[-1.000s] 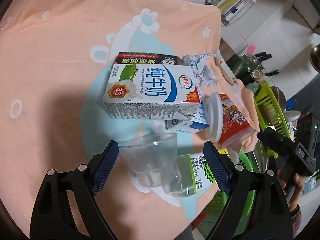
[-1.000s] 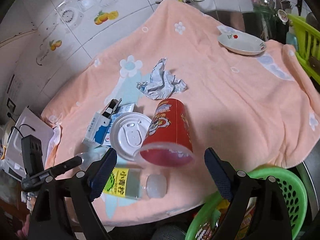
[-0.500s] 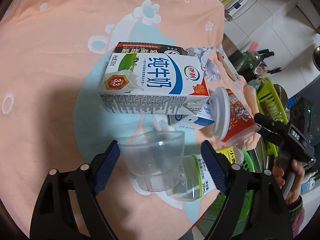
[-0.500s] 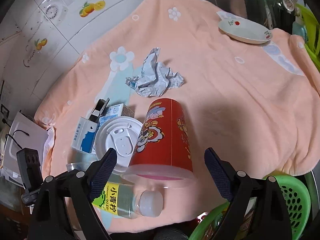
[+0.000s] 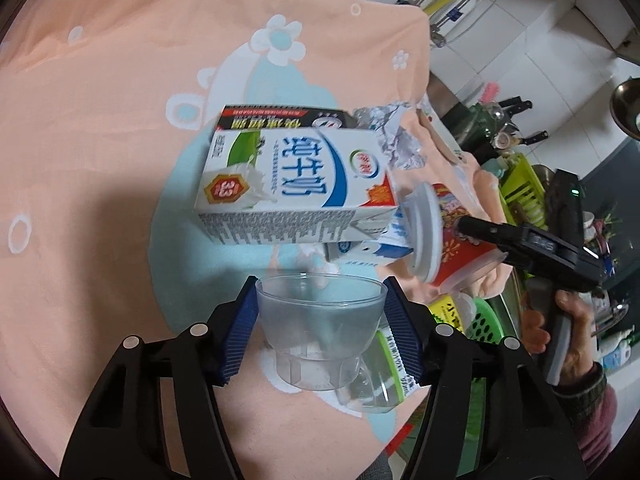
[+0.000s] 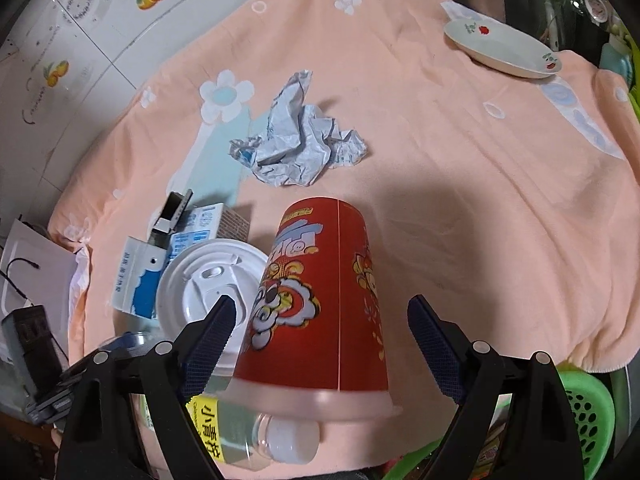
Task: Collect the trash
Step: 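Grasp the clear plastic cup with the left gripper while the right grasps the red cup, then drop the red paper cup into the basket with the right gripper while the left carries the clear cup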
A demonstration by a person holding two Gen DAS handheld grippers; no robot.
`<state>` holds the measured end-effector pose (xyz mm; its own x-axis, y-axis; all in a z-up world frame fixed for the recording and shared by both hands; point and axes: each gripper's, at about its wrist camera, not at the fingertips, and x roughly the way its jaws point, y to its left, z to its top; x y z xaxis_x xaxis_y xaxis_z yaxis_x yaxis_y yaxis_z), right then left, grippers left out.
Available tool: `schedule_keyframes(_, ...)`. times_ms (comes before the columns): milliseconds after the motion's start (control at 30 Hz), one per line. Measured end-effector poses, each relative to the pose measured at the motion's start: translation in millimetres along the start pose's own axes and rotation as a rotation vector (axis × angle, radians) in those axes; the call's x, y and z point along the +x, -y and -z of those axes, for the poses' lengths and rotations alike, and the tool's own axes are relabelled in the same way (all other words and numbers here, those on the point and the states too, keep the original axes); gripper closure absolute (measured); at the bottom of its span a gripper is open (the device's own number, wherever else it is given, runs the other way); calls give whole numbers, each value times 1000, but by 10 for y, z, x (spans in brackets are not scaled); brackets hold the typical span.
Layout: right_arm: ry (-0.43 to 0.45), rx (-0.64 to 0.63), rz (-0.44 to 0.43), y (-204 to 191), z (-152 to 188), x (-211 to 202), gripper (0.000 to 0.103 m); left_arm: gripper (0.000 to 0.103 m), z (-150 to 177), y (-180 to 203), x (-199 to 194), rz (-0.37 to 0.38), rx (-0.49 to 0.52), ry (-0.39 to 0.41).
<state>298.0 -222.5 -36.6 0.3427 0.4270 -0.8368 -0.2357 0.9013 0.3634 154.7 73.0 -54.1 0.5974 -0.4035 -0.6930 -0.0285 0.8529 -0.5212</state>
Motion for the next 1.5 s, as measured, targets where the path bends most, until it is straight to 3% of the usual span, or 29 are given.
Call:
schedule_keyframes(300, -41, 27, -15, 2, -49, 176, 36, 42, -80, 31, -213, 13, 14, 43)
schedule_keyframes(933, 142, 51, -24, 108, 68, -488, 36, 42, -71, 477, -375, 98, 84, 90)
schedule_keyframes(1200, 224, 52, -17, 279, 326, -925, 36, 42, -20, 782, -387, 140, 142, 83)
schedule_keyframes(1500, 307, 67, 12, 591, 912, -1431, 36, 42, 69, 1177, -308, 188, 214, 57)
